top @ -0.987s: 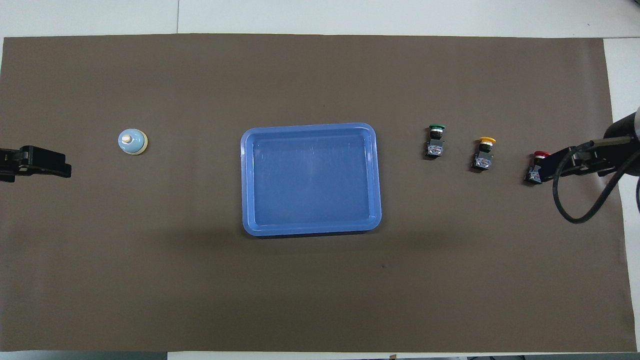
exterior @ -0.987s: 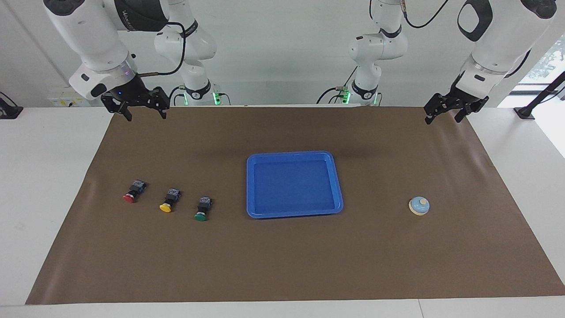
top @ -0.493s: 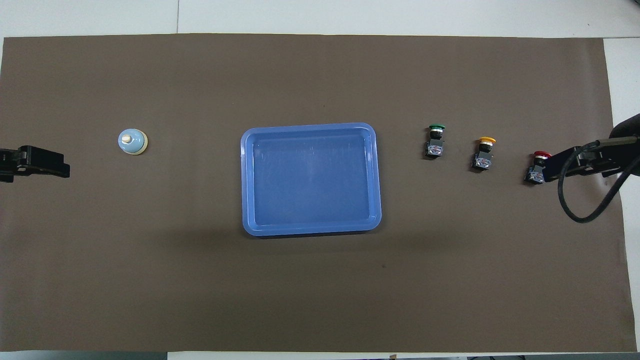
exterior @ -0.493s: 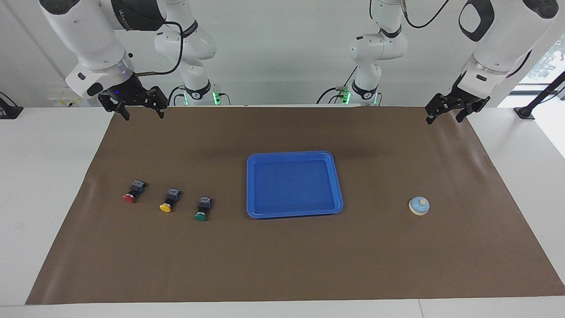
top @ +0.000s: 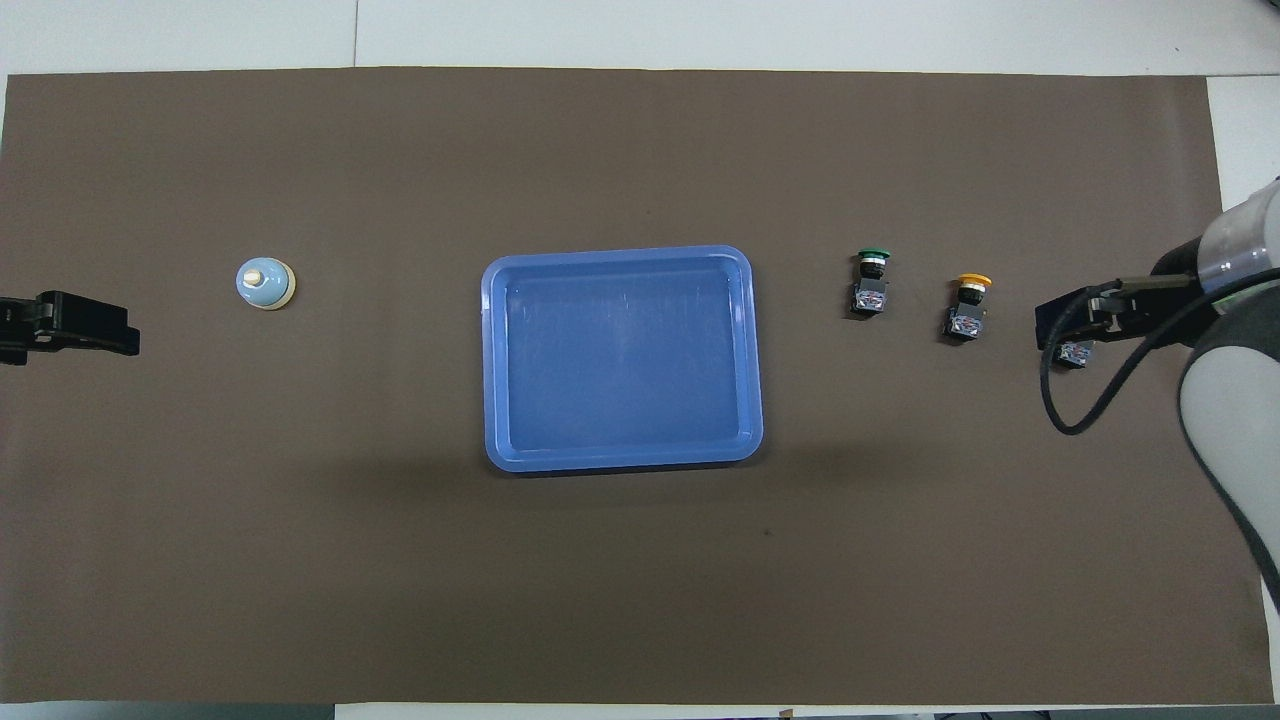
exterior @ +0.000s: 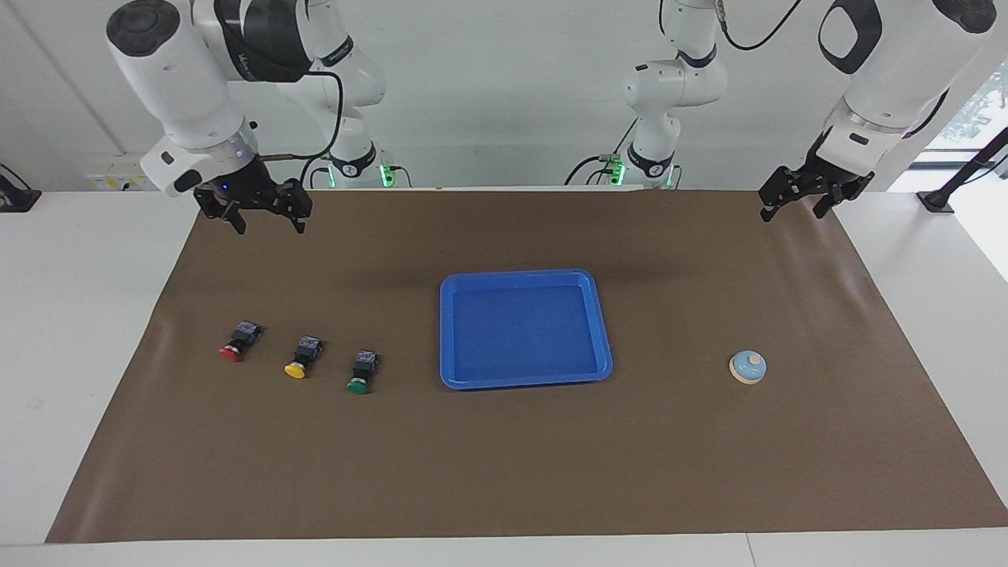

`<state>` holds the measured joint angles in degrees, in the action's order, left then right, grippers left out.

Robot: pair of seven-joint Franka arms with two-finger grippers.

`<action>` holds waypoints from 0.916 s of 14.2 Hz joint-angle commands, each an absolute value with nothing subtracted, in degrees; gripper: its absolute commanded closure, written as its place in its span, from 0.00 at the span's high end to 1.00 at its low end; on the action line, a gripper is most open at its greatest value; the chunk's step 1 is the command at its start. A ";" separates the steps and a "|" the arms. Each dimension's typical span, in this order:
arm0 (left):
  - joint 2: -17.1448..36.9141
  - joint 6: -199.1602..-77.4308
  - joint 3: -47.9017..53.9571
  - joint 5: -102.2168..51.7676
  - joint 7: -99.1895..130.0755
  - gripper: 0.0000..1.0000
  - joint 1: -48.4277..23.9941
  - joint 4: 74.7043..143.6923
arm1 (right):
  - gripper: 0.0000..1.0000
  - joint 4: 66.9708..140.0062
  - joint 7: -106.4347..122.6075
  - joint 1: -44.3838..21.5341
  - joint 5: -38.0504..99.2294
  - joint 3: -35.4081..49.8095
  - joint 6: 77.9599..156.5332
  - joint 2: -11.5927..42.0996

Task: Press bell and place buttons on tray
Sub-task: 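Reach the right gripper to the green button and grasp it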

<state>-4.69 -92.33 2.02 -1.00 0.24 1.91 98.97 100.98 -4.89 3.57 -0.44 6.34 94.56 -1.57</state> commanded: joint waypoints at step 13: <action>-5.98 -92.46 1.93 -1.67 0.09 1.00 2.11 100.20 | 1.00 113.99 -19.07 -2.90 -1.14 6.77 128.04 12.73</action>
<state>-4.69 -92.33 2.02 -1.00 0.24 1.91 98.97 113.39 -17.53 -2.78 -0.45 6.48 124.86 11.09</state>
